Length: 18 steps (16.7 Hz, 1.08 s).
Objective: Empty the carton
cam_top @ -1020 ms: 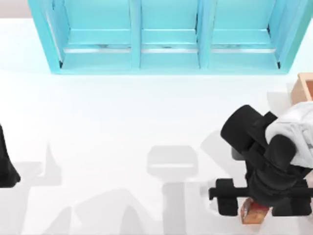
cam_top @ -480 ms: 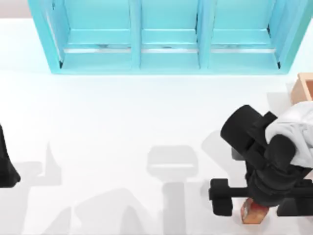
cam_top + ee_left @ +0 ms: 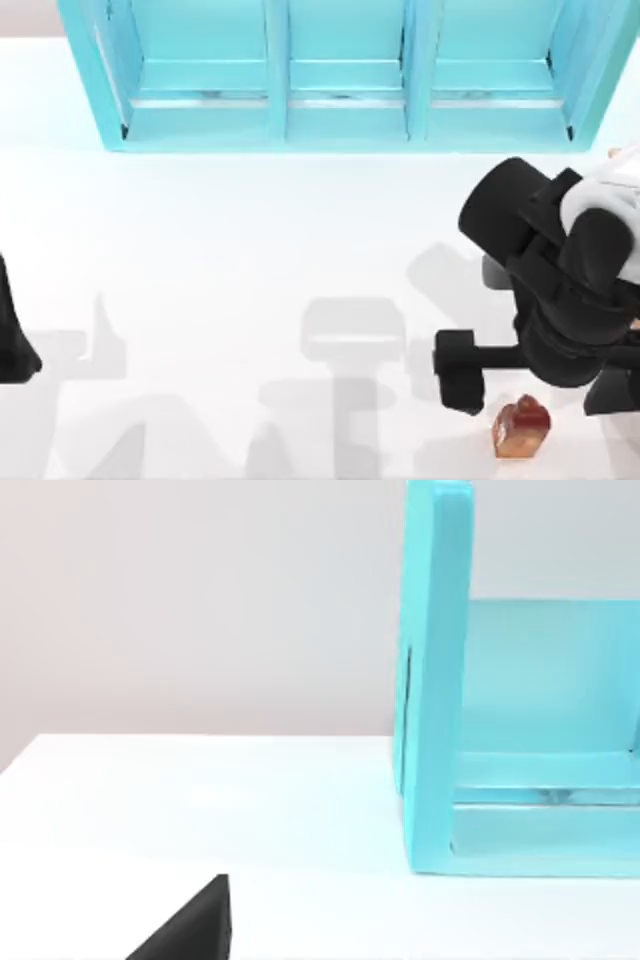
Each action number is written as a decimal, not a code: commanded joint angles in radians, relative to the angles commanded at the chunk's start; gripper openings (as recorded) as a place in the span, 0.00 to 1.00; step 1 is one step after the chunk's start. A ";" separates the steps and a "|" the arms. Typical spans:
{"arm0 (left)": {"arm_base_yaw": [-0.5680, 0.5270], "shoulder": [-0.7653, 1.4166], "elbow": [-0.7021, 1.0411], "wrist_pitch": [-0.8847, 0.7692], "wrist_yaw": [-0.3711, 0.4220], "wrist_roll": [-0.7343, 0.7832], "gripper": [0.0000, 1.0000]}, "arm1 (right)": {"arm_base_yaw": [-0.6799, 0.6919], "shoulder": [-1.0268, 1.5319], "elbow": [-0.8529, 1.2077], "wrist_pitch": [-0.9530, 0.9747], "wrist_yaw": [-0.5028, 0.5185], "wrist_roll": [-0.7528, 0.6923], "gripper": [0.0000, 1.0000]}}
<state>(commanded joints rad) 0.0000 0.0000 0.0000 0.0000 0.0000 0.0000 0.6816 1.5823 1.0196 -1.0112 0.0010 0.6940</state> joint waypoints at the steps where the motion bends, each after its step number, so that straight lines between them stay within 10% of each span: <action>1: 0.000 0.000 0.000 0.000 0.000 0.000 1.00 | -0.001 -0.013 0.020 -0.033 0.000 -0.001 1.00; 11: 0.000 0.000 0.000 0.000 0.000 0.000 1.00 | -0.033 -0.010 0.080 -0.106 0.002 -0.036 1.00; 18: 0.000 0.000 0.000 0.000 0.000 0.000 1.00 | -0.414 0.190 0.349 -0.263 0.007 -0.423 1.00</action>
<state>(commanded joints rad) 0.0000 0.0000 0.0000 0.0000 0.0000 0.0000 0.2680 1.7719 1.3685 -1.2738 0.0082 0.2707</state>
